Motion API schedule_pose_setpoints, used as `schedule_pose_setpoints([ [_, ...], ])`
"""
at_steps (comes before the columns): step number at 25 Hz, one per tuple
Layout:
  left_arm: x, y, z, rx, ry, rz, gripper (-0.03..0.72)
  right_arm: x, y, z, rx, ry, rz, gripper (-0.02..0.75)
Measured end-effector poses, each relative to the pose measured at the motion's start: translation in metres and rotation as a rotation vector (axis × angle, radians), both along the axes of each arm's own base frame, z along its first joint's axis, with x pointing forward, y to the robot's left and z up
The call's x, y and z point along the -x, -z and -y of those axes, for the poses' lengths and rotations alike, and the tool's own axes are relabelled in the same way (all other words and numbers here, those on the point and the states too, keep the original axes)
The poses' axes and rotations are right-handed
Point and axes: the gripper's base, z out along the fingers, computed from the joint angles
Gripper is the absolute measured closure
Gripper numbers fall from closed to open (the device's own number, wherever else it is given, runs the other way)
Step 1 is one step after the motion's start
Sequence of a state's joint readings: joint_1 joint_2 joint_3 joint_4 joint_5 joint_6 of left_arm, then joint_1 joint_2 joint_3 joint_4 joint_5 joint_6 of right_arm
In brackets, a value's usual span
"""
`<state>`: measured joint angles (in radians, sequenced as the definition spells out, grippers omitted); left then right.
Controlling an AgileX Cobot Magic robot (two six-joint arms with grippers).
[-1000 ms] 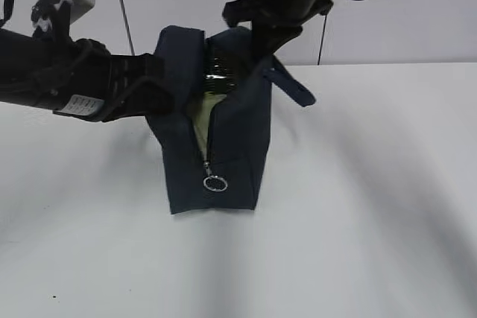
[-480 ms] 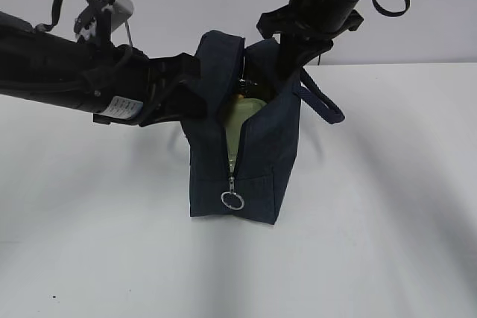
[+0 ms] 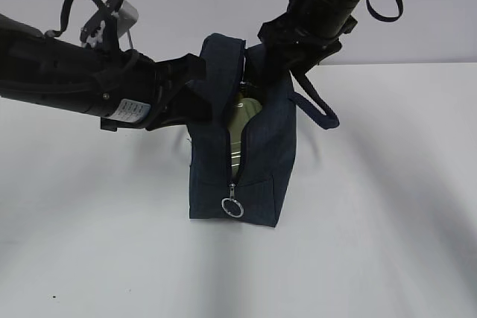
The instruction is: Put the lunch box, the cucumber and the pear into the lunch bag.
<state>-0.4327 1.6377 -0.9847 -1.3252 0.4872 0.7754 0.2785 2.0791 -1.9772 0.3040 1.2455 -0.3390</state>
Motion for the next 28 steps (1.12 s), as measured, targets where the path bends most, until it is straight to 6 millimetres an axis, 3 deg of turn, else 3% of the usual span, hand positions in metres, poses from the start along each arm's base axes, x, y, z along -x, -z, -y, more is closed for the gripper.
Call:
schedule_pose_setpoints([
  [3,0.000,0.000,0.000,0.001,-0.001,0.000,0.707,0.000,-0.002,-0.002,-0.019,0.000,-0.001,0.204],
  [10,0.000,0.000,0.000,0.000,-0.001,0.000,0.707,0.000,-0.008,-0.003,-0.043,0.024,0.007,0.192],
  [14,0.000,0.000,0.000,-0.002,0.000,0.001,0.707,0.006,-0.025,-0.001,-0.055,0.031,0.039,0.192],
  [22,0.000,0.001,0.000,-0.017,0.012,0.008,0.707,0.037,-0.076,0.014,-0.024,0.055,0.157,0.195],
  [28,0.001,0.001,0.000,-0.020,0.016,0.009,0.707,0.075,-0.093,0.029,0.006,0.079,0.167,0.196],
])
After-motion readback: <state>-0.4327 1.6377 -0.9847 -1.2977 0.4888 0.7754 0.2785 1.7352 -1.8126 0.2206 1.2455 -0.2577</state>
